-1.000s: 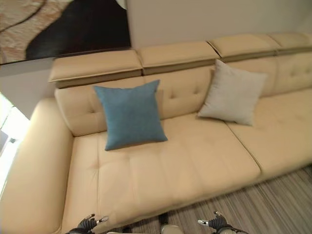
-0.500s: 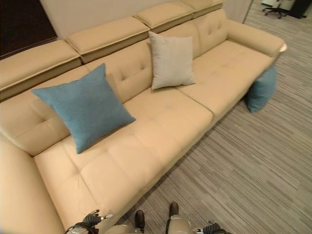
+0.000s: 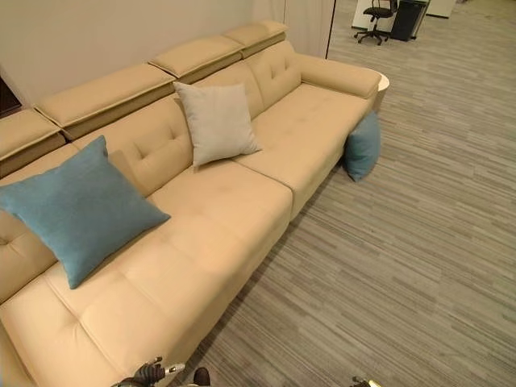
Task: Pick up all the scattered cushions and arrange them neatly on the sofa.
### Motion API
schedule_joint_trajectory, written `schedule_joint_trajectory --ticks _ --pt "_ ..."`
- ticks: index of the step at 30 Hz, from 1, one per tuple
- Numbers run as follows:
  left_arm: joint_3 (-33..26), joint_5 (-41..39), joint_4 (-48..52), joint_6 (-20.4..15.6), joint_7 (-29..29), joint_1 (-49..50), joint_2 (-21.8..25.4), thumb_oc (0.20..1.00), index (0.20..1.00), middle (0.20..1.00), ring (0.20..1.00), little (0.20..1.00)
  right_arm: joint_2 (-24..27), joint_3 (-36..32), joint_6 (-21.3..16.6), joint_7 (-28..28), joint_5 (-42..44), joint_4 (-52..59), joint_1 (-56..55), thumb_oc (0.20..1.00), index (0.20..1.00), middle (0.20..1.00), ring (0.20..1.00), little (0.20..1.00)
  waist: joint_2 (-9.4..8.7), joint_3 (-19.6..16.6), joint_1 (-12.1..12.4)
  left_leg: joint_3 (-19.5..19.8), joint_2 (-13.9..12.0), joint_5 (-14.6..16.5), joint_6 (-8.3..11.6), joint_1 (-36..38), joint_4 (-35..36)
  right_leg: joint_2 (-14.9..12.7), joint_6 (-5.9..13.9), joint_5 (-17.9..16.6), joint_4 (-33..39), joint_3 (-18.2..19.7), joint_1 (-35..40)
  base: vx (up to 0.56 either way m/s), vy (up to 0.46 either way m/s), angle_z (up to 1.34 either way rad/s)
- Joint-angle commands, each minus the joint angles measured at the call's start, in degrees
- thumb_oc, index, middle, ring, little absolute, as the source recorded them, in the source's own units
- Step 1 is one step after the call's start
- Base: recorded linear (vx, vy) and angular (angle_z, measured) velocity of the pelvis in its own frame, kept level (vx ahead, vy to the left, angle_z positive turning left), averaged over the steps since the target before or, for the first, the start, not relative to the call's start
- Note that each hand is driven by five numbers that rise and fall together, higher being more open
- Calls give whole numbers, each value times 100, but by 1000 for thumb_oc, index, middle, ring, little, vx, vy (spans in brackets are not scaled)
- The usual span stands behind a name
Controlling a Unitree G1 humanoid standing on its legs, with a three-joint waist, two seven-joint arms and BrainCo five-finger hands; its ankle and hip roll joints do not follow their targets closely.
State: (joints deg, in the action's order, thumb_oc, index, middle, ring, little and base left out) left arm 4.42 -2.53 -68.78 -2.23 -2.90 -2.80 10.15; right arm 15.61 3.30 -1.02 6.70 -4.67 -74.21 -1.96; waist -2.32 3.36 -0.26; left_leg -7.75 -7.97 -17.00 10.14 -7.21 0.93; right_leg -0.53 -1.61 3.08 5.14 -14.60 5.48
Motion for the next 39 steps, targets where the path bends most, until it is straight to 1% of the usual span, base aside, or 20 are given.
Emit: schedule_joint_trajectory --ticks 1,2,3,5,6,8,12,14,15,16,18,21,24,29,32,33,35,36,37,39 --pt "159 180 -55 -79 -106 -170 16 1000 1000 1000 1000 1000 1 4 -55 132 198 -105 314 1000 1000 1000 1000 1000 -240 333 -61 -160 345 1775 -751 195 -1853 -187 410 -673 -14 725 -134 81 -182 -8" --pt "163 175 -37 -64 -111 -172 25 1000 1000 1000 1000 1000 0 10 -40 128 190 -99 296 1000 1000 1000 1000 1000 -265 351 -28 -24 442 1798 -797 -27 -1983 -184 391 -686 -14 783 -134 119 -98 -25" --pt "159 155 -29 -35 -98 -215 25 1000 1000 1000 1000 1000 -2 45 -16 118 187 -81 318 1000 1000 1000 1000 1000 -284 420 110 287 799 1928 -910 -437 -1932 -129 382 -670 -14 1004 -87 144 -65 -41" --pt "131 154 -58 -7 -82 -255 38 1000 1000 1000 1000 1000 28 49 1 102 198 -55 337 1000 1000 1000 1000 1000 -279 431 177 450 999 1871 -942 -643 -1519 -88 375 -652 -14 1143 -89 187 -25 -65" --pt "108 148 -30 7 -65 -282 37 1000 1000 1000 1000 1000 84 44 21 97 234 11 377 1000 1000 1000 1000 1000 -185 459 284 627 1189 1603 -911 -925 -1193 64 351 -609 -14 1334 -40 205 2 -92" --pt "70 117 19 3 -46 -282 33 1000 1000 1000 1000 1000 148 18 31 93 283 115 396 1000 1000 1000 1000 1000 -113 520 383 758 1297 1447 -842 -1143 -1123 161 347 -603 -14 1540 6 166 27 -99" --pt "-69 159 35 42 -47 -205 67 1000 1000 1000 1000 1000 101 67 15 31 282 173 457 1000 1000 1000 1000 1000 -116 313 423 592 1177 1634 -982 -319 -521 125 452 -509 -248 1829 77 315 157 -104" --pt "-99 147 148 36 -40 -214 103 1000 1000 1000 1000 1000 47 116 -7 9 242 155 543 1000 1000 1000 1000 1000 -107 288 547 426 1130 1772 -1070 -8 -424 39 672 -548 -1063 1774 -190 190 142 -49" --pt "-99 147 148 36 -40 -214 103 1000 1000 1000 1000 1000 47 116 -7 9 242 155 543 1000 1000 1000 1000 1000 -108 291 552 420 1130 1772 -1070 -2 -421 39 673 -543 -1071 1779 -191 194 157 -77" --pt "-72 149 141 34 -56 -234 128 1000 1000 1000 1000 1000 53 165 -13 3 214 180 630 1000 1000 1000 1000 1000 -46 347 528 433 1104 1775 -1130 192 -347 40 863 -834 -1818 1706 -564 103 83 -55" --pt "-71 143 89 29 -84 -204 146 1000 1000 1000 1000 1000 59 224 -31 -31 162 265 674 1000 1000 1000 1000 1000 125 408 484 425 998 1747 -1138 457 -198 -118 888 -963 -2508 1200 -1004 158 119 -42" --pt "-75 206 75 10 -96 -126 122 1000 1000 1000 1000 1000 101 284 -22 -4 125 261 725 1000 1000 1000 1000 1000 186 345 445 473 993 1864 -1096 899 160 -360 709 -810 -1759 677 -1256 266 -16 -70" --pt "-76 197 22 -17 -73 -95 101 1000 1000 1000 1000 1000 167 357 56 -53 176 243 762 1000 1000 1000 1000 1000 187 445 301 568 1034 2067 -1080 1395 341 -487 792 -1159 -764 411 -1589 323 -96 -30" --pt "-59 149 -153 -78 -101 -59 69 1000 1000 1000 1000 1000 99 378 10 -27 173 193 679 1000 1000 1000 1000 1000 150 359 225 725 978 2098 -985 1763 361 -416 742 -1311 -631 513 -1393 255 -123 33" --pt "39 135 -142 -106 -59 -69 50 1000 1000 1000 1000 1000 57 261 -67 27 207 148 477 1000 1000 1000 1000 1000 78 265 131 674 719 1964 -706 1566 -402 -322 586 -1165 -492 502 -1064 329 -303 12" --pt "100 121 -75 -111 -40 -98 52 1000 1000 1000 1000 1000 79 184 -82 67 236 171 395 1000 1000 1000 1000 1000 -72 340 101 487 581 1734 -620 1032 -1567 -388 499 -1114 -404 478 -861 187 -306 30" --pt "140 81 46 -119 -61 -124 51 1000 1000 1000 1000 1000 83 133 -79 105 235 181 361 1000 1000 1000 1000 1000 -211 462 117 281 436 1617 -694 443 -2713 -420 367 -1029 -352 449 -667 186 -286 67" --pt "138 35 119 -127 -84 -112 55 1000 1000 1000 1000 1000 75 109 -68 136 219 91 337 1000 1000 1000 1000 1000 -330 555 218 36 441 1822 -860 -317 -3222 -400 313 -869 -242 443 -359 367 -223 53" --pt "150 68 70 -118 -93 -106 63 1000 1000 1000 1000 1000 41 93 -88 142 219 66 309 1000 1000 1000 1000 1000 -351 540 285 -224 472 1825 -893 -680 -2725 -299 333 -761 -134 473 -146 493 -131 9" --pt "155 80 130 -62 -84 -134 90 1000 1000 1000 1000 1000 74 24 -47 165 232 22 254 1000 1000 1000 1000 1000 -222 509 357 -722 327 1443 -739 -841 -1559 -131 349 -542 -91 463 182 453 76 -5"
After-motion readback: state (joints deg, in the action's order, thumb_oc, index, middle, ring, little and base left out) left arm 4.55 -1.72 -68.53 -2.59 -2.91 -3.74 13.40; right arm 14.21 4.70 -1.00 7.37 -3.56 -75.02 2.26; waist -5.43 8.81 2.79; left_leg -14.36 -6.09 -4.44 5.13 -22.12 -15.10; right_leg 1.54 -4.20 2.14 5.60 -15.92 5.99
